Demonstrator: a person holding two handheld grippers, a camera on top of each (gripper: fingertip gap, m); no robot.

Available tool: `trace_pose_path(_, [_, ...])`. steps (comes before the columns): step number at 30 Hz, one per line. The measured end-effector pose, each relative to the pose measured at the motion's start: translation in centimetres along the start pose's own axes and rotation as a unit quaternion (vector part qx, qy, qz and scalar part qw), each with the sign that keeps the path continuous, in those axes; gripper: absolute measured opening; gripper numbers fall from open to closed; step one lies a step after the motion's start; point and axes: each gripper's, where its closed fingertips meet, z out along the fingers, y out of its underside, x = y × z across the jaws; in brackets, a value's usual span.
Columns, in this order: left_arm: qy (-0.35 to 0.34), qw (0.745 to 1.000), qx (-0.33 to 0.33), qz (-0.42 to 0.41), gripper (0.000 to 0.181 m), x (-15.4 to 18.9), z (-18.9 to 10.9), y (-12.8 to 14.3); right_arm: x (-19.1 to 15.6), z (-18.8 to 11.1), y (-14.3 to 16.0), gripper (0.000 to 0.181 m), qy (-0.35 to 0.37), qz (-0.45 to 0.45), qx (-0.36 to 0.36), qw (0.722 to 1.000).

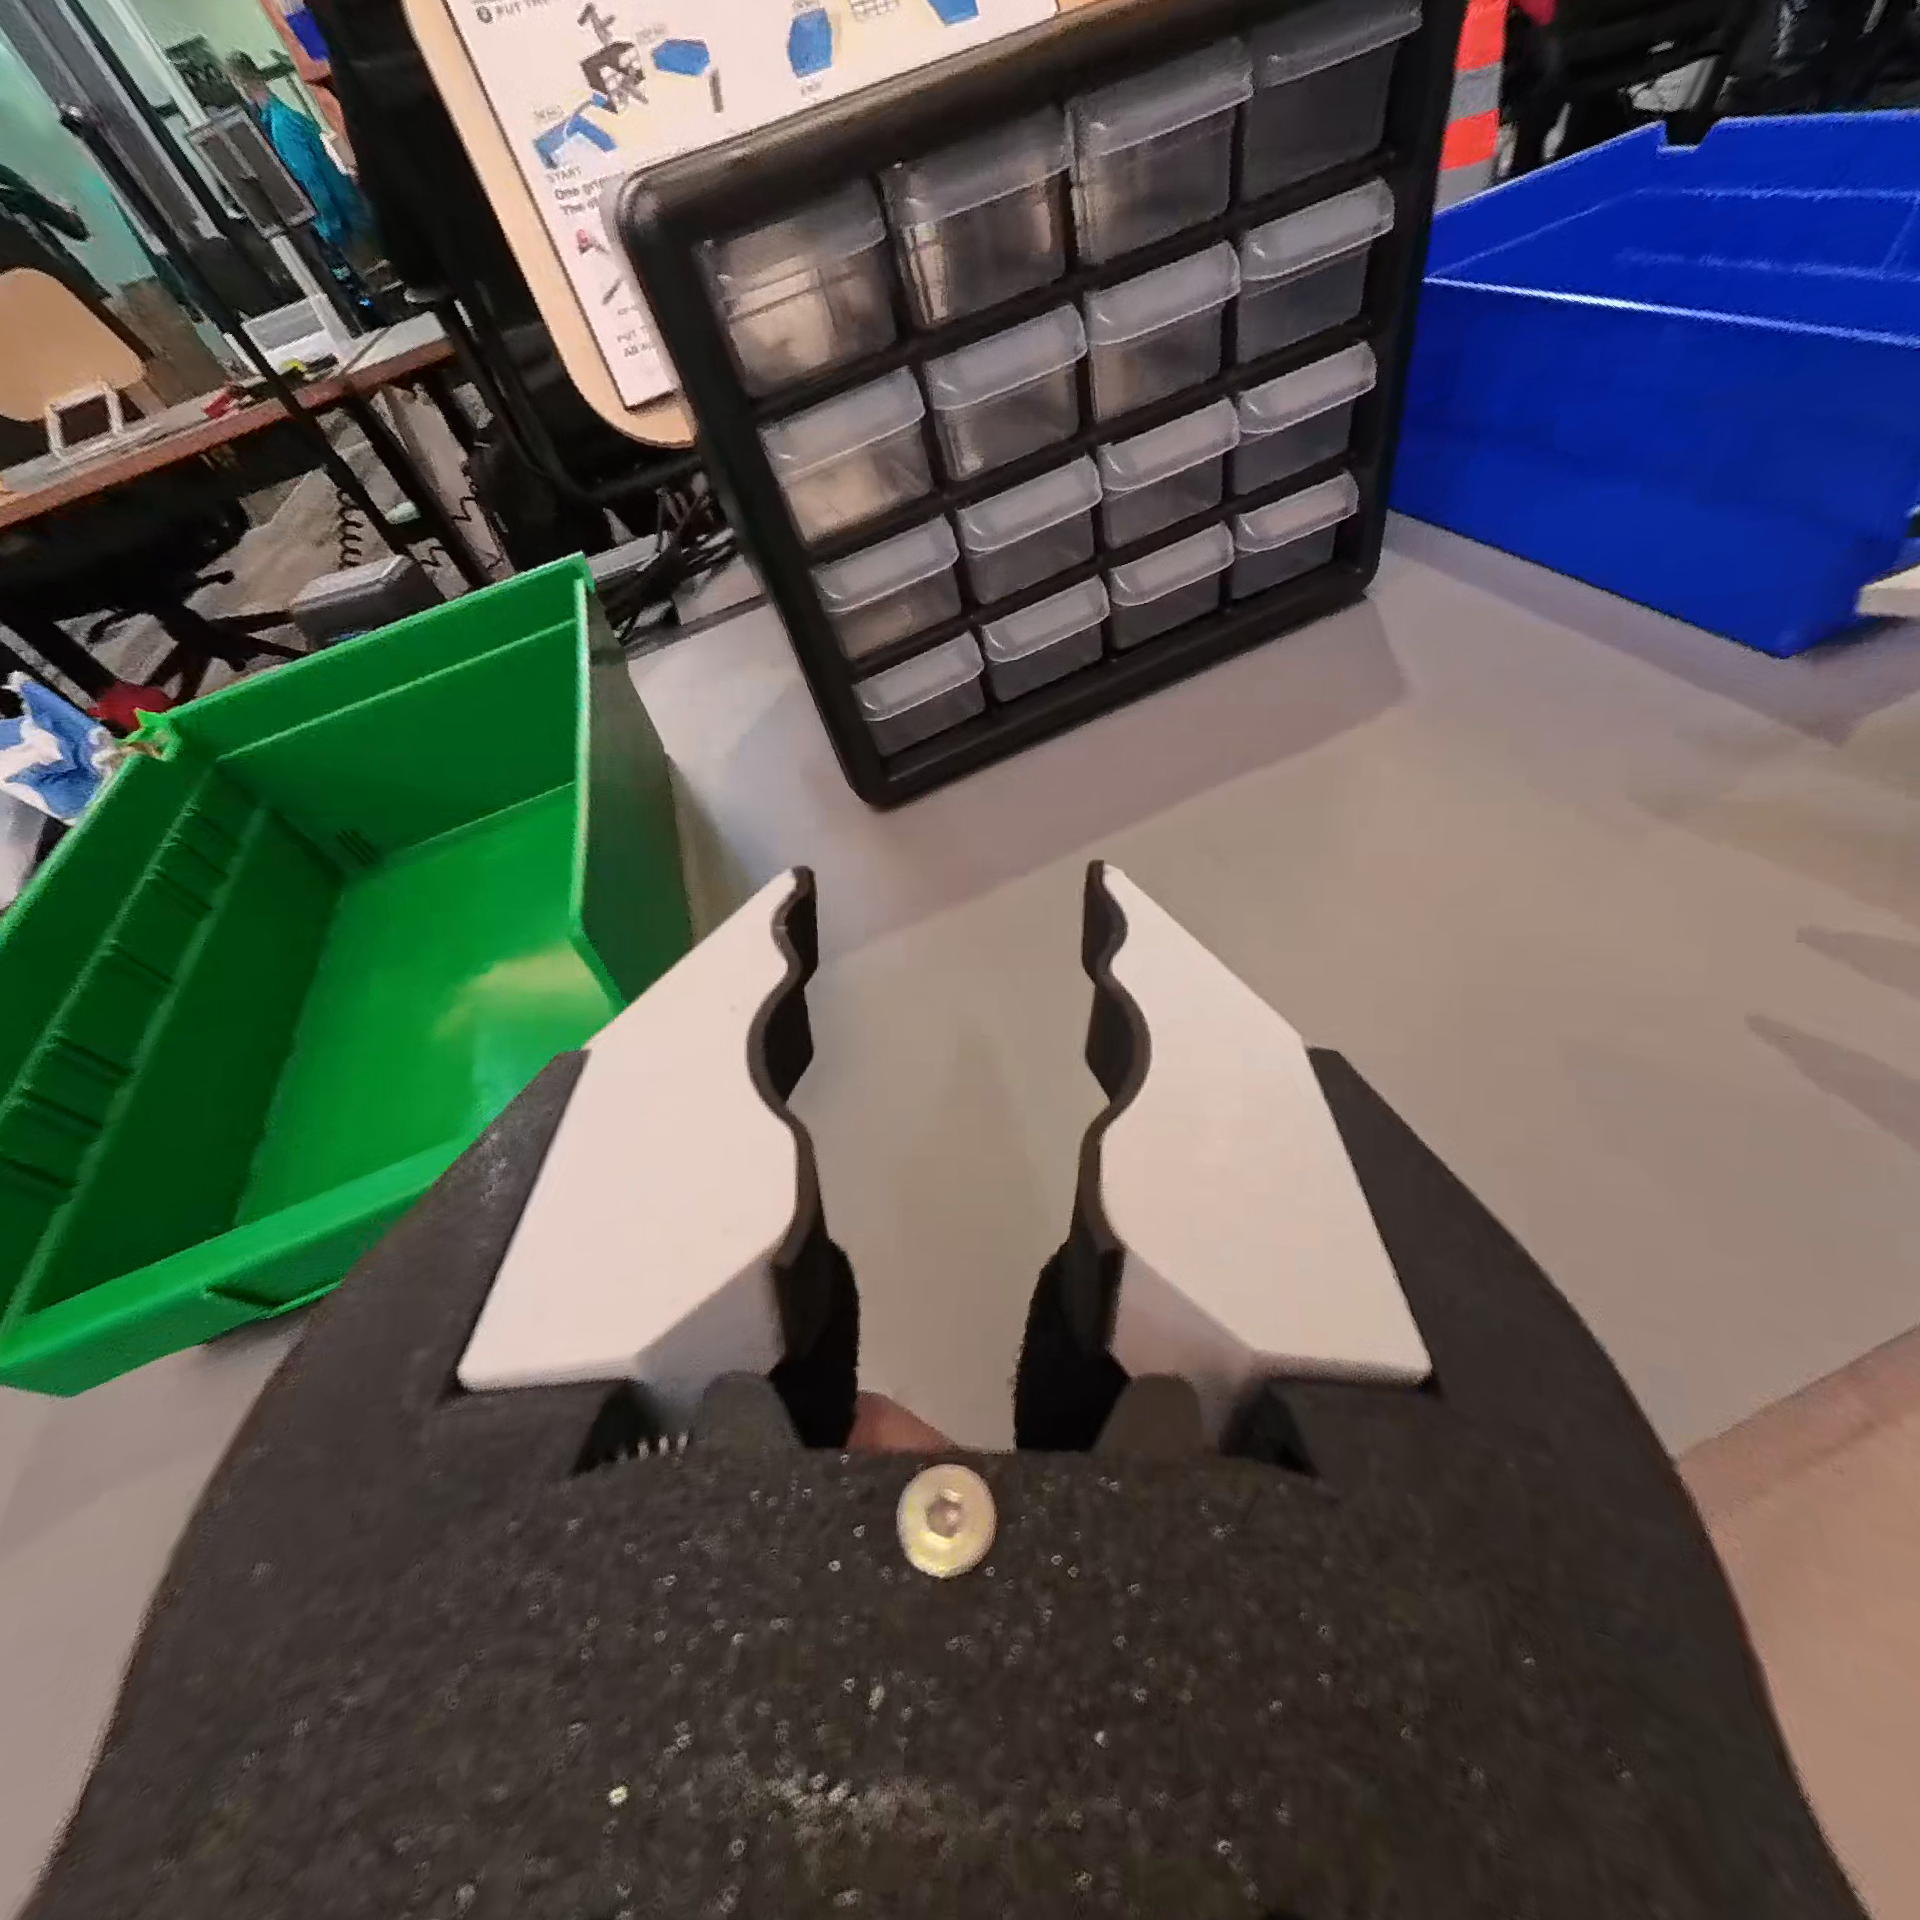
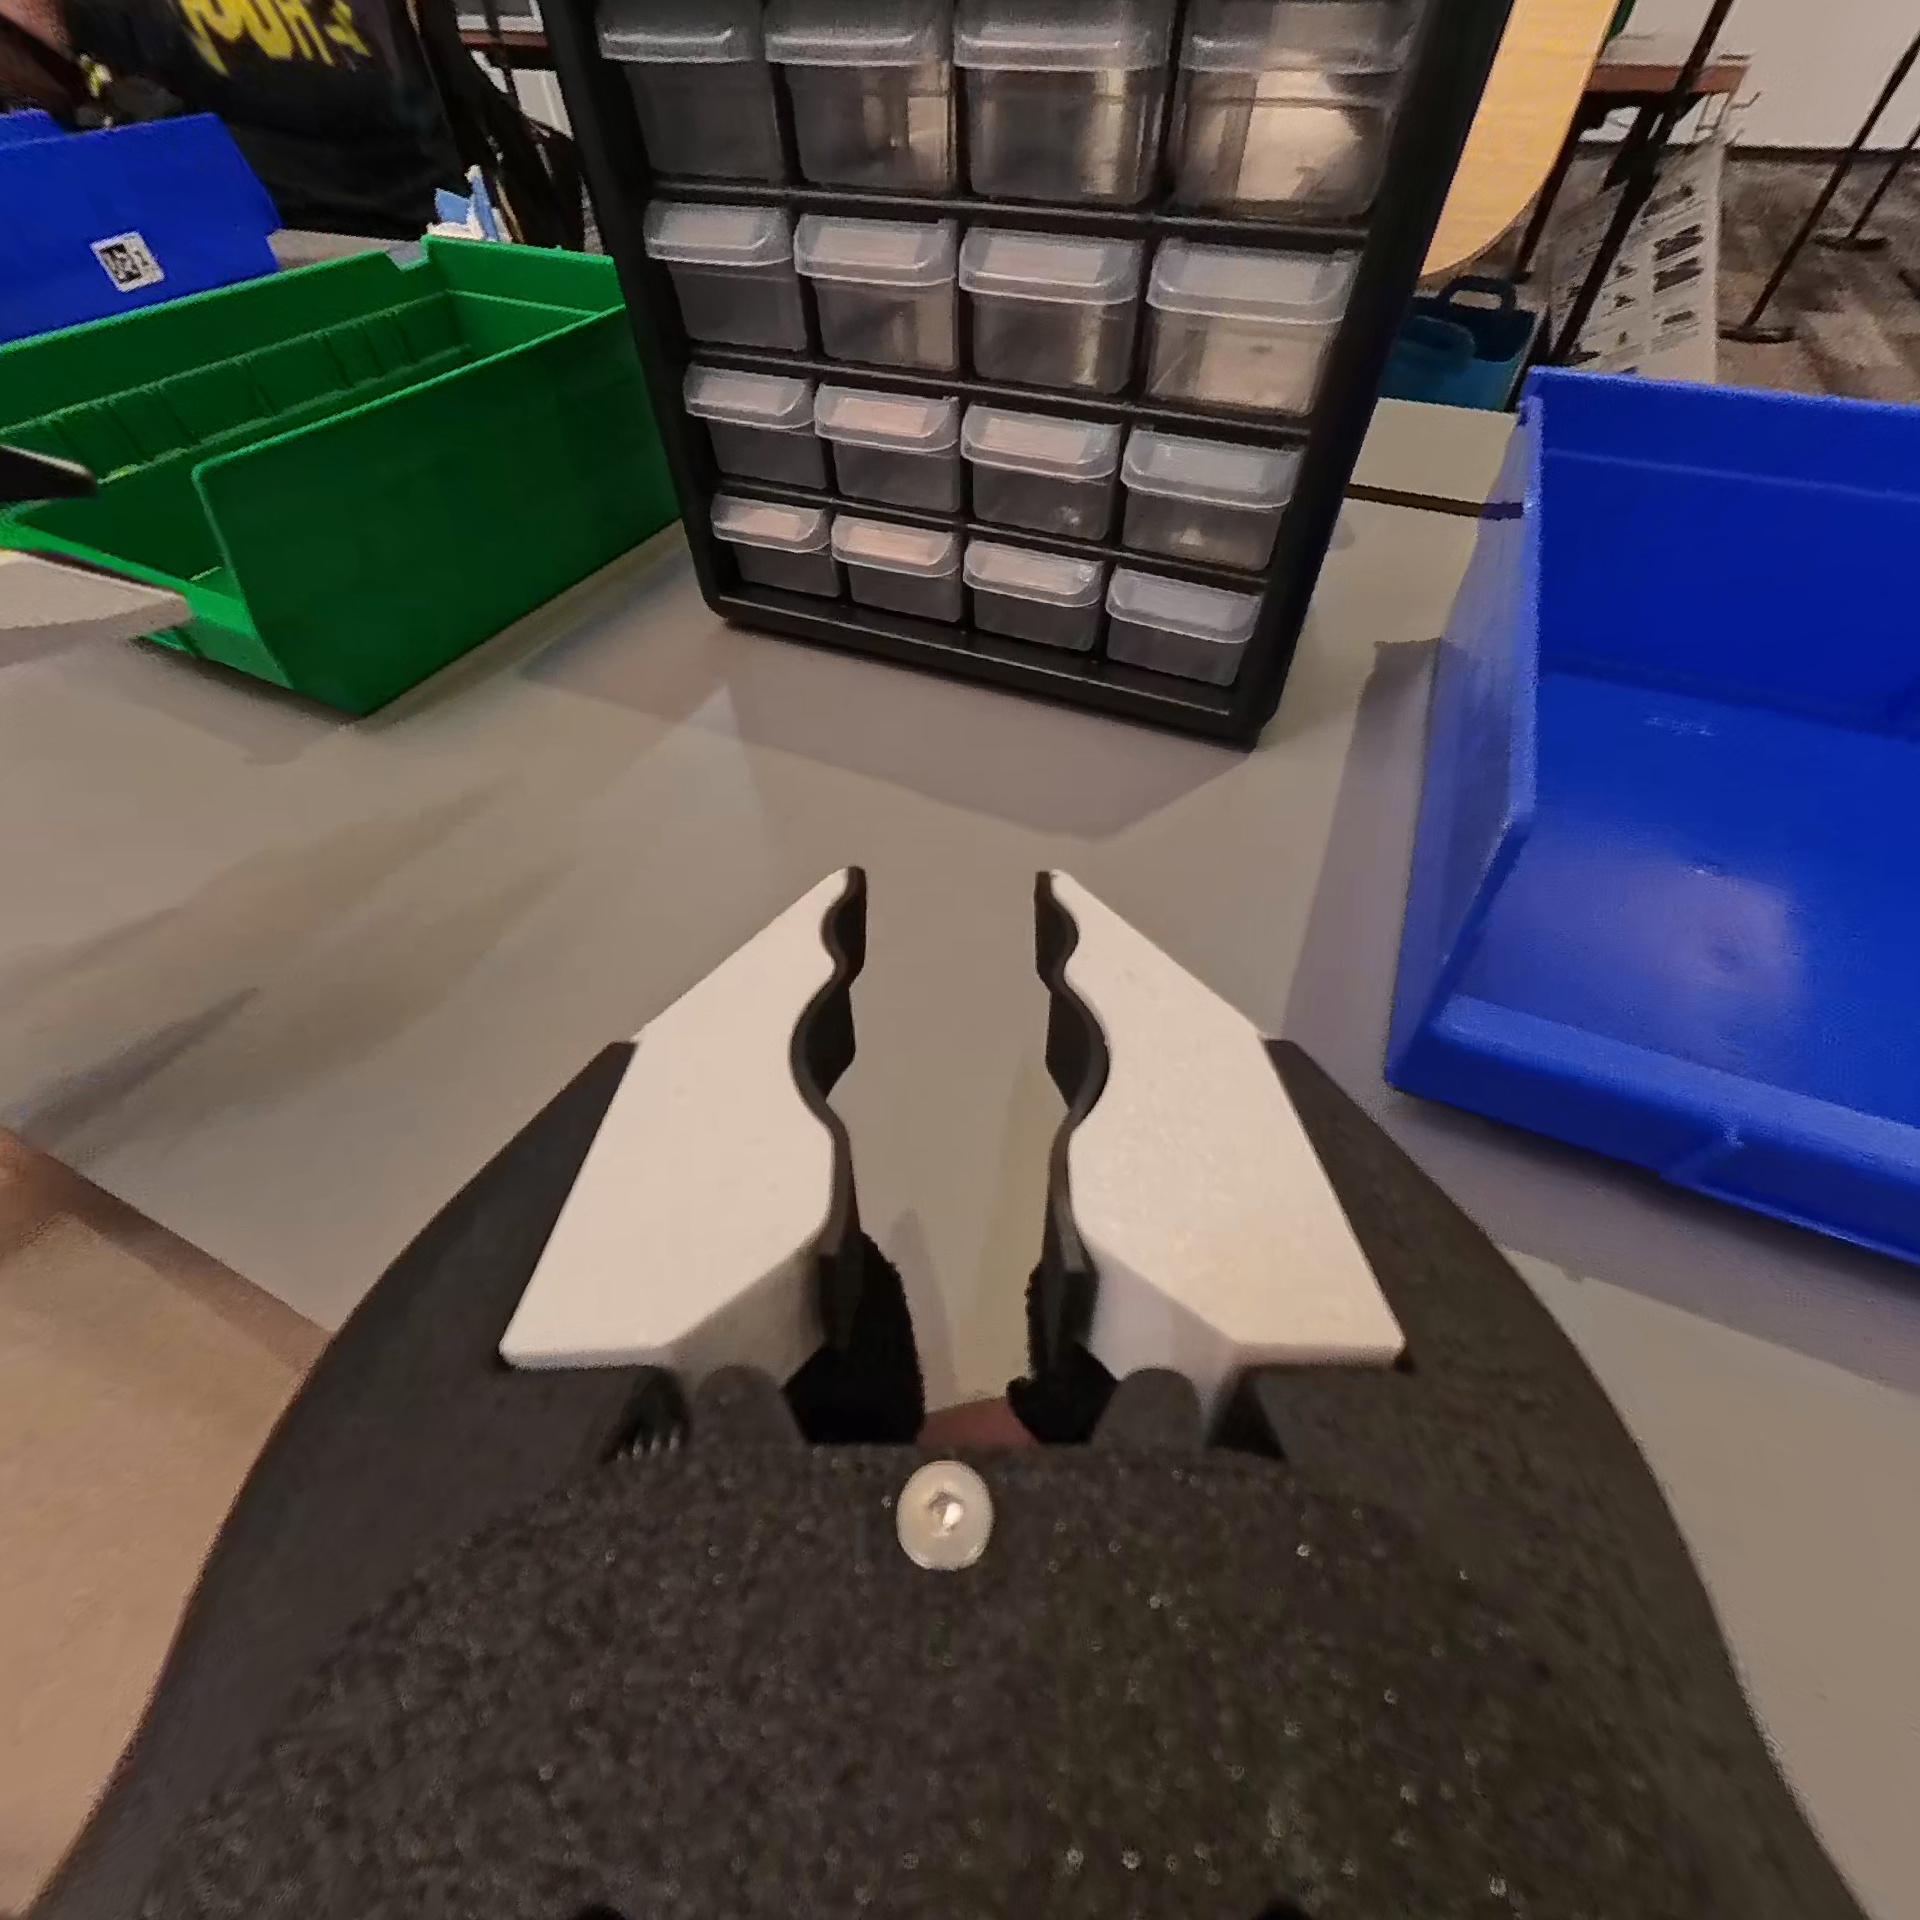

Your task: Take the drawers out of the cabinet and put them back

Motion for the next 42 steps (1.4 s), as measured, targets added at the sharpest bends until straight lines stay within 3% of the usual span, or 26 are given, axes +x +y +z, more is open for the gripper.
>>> trace_pose_path(4, [0.047,0.998,-0.045,-0.026,0.053,1.9,0.1,1.4,-1.6,0.4,0.8,0.032,-0.049,0.009,-0.030,0.998])
trace_pose_path(8, [0.155,0.981,-0.095,-0.071,0.060,5.5,-0.1,2.3,-5.2,0.7,1.7,0.024,-0.184,0.024,-0.147,0.972])
trace_pose_path(10, [0.178,0.977,-0.099,-0.058,0.060,6.1,-0.2,1.9,-5.8,1.3,-0.2,0.029,-0.218,0.015,-0.154,0.964])
trace_pose_path(15, [0.138,0.985,-0.080,0.072,0.048,3.8,1.0,1.0,-3.5,4.3,-5.2,0.039,-0.195,-0.156,-0.219,0.943])
trace_pose_path(16, [0.130,0.985,-0.075,0.087,0.043,3.3,1.4,0.9,-3.3,4.9,-6.8,0.037,-0.196,-0.194,-0.226,0.934])
trace_pose_path(19, [0.124,0.987,-0.057,0.085,0.033,2.9,2.3,0.5,-2.9,6.8,-12.7,0.005,-0.197,-0.323,-0.209,0.902])
trace_pose_path(21, [0.120,0.987,-0.051,0.097,0.028,2.9,2.5,0.5,-1.7,9.2,-16.7,0.000,-0.177,-0.389,-0.210,0.879])
trace_pose_path(23, [0.097,0.986,-0.035,0.130,0.026,2.5,2.5,0.4,-0.1,12.0,-19.1,0.000,-0.184,-0.409,-0.263,0.854])
trace_pose_path(25, [0.089,0.984,-0.030,0.149,0.026,2.5,2.4,1.0,0.3,14.7,-20.7,0.000,-0.221,-0.374,-0.316,0.844])
trace_pose_path(28, [0.098,0.983,-0.043,0.151,0.026,2.8,2.1,2.4,0.6,18.6,-21.4,0.000,-0.257,-0.319,-0.380,0.829])
trace_pose_path(32, [0.069,0.985,-0.031,0.157,0.027,1.4,2.2,1.9,1.1,22.7,-20.6,0.000,-0.267,-0.331,-0.421,0.801])
trace_pose_path(39, [0.005,0.977,-0.028,0.210,0.027,-1.2,2.7,1.6,1.0,22.8,-19.5,0.000,-0.283,-0.356,-0.504,0.735])
trace_pose_path(42, [-0.038,0.965,-0.010,0.259,0.026,-2.1,4.1,-0.8,0.9,22.9,-19.5,0.000,-0.268,-0.375,-0.518,0.721])
